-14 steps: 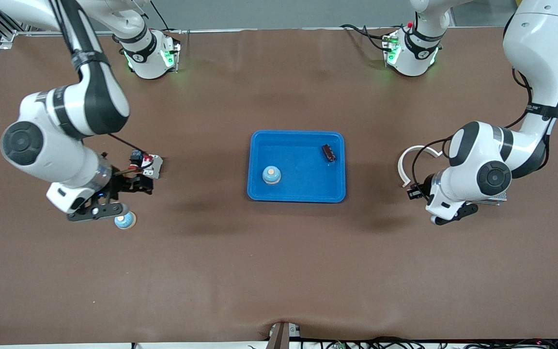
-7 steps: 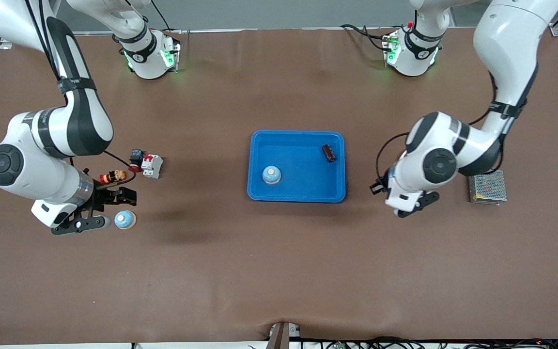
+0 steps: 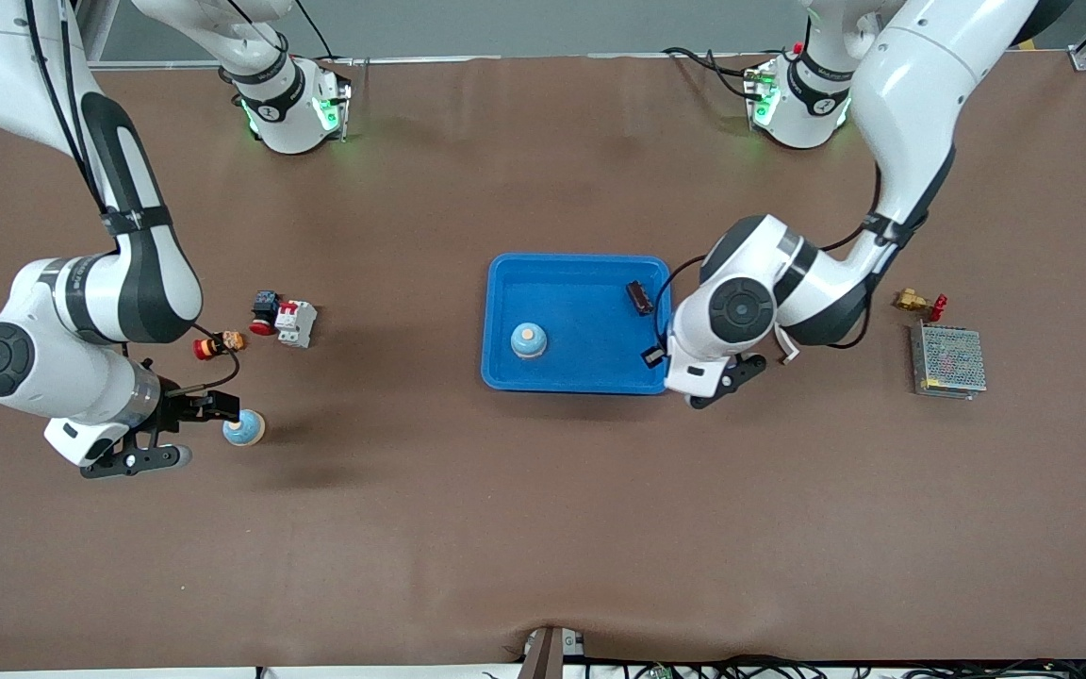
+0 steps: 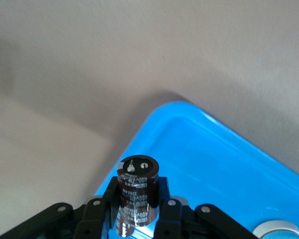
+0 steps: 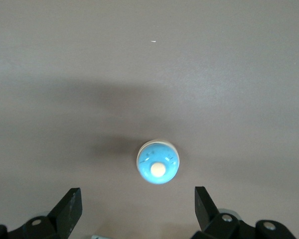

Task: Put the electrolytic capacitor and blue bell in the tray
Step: 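Lower the capacitor with the left gripper while the right gripper grasps the bell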

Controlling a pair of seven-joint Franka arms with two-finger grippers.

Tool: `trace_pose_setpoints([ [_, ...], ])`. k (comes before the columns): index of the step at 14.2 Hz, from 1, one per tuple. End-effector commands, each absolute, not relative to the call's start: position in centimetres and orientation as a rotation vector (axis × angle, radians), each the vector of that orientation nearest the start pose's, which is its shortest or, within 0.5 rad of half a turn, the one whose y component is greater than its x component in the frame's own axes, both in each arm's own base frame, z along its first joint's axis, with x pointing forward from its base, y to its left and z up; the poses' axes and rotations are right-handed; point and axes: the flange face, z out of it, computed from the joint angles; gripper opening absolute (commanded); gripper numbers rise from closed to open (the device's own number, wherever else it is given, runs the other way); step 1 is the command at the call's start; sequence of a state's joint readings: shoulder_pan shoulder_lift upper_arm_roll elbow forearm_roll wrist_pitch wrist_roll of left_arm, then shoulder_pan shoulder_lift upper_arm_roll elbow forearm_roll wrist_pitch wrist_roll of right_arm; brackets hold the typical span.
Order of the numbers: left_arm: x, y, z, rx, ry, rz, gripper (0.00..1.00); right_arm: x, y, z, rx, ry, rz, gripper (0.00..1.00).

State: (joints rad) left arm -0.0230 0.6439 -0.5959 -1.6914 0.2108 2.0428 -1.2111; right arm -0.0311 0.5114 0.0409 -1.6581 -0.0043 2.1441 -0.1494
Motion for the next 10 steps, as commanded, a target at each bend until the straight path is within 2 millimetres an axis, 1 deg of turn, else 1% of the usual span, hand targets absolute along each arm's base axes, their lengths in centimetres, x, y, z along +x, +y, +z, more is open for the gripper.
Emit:
trace_pose_setpoints([
  [1,56.5,-35.3,24.4,-2.971,-0.84,0.372,0.0,68.3,-1.1,28.9,-3.111,-0.293,0.034,1.0],
  [4,56.4,-35.6,22.6,-2.979,-0.847,0.396,0.0,68.3,-0.9,26.6,-3.107,-0.304,0.043,1.0],
  [6,55.9,-36.3,21.6,-2.983,-0.832,0.407,0.0,68.2,-0.9,25.3,-3.106,-0.317,0.034,1.0],
  [7,55.9,-36.5,21.2,-2.988,-0.835,0.397,0.0,68.0,-0.8,24.7,-3.105,-0.32,0.036,1.0],
  [8,55.8,-36.7,20.3,-2.985,-0.832,0.395,0.0,67.6,-0.7,23.9,-3.104,-0.33,0.036,1.0],
  [10,55.4,-37.1,19.1,-2.981,-0.825,0.388,0.0,67.1,-0.7,23.0,-3.101,-0.366,0.014,1.0],
])
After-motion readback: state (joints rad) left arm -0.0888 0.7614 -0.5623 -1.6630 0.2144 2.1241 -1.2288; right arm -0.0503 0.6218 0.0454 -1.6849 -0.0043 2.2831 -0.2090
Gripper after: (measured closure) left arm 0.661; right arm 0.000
